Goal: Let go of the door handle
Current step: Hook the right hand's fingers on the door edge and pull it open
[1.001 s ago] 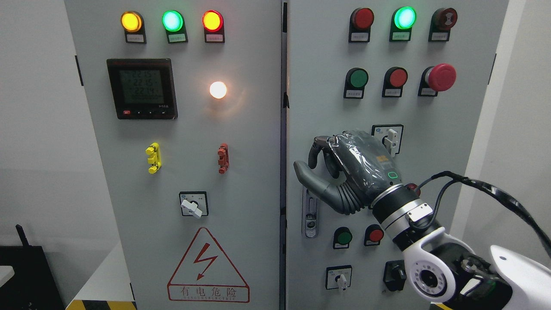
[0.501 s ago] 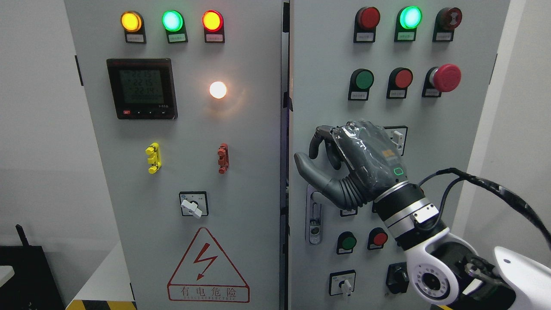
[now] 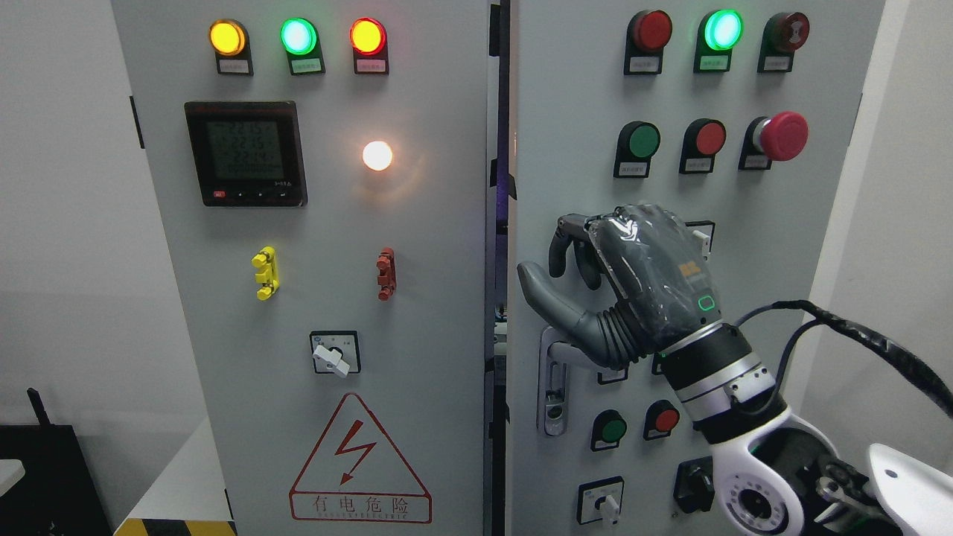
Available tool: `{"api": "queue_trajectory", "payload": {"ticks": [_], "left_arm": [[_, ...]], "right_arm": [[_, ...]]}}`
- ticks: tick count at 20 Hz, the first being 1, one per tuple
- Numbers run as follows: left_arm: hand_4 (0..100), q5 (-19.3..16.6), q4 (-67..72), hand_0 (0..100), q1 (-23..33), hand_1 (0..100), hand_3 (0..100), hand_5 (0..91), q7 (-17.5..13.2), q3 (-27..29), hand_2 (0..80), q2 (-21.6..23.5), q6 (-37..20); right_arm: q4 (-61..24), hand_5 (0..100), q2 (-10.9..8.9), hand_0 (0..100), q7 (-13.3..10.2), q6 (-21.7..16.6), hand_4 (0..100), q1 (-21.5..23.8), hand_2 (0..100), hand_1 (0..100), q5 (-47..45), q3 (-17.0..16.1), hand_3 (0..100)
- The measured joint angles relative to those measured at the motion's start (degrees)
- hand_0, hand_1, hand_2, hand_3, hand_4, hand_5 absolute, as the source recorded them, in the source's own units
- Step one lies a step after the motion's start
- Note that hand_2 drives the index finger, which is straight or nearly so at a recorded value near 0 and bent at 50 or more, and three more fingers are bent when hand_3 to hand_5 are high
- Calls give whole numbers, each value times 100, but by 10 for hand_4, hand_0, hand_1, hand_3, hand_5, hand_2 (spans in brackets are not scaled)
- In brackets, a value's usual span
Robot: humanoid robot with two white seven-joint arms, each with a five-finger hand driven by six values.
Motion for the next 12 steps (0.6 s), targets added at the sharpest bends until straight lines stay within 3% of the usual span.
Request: {"api": "queue_trajectory", "payload": {"ticks": [12], "left_arm": [[0, 0, 0, 120, 0, 389, 0, 0, 0, 0, 0, 0, 0]], "right_arm": [[-201, 1000, 23, 488, -105, -215, 960, 385, 745, 221, 582, -654, 1000]]}}
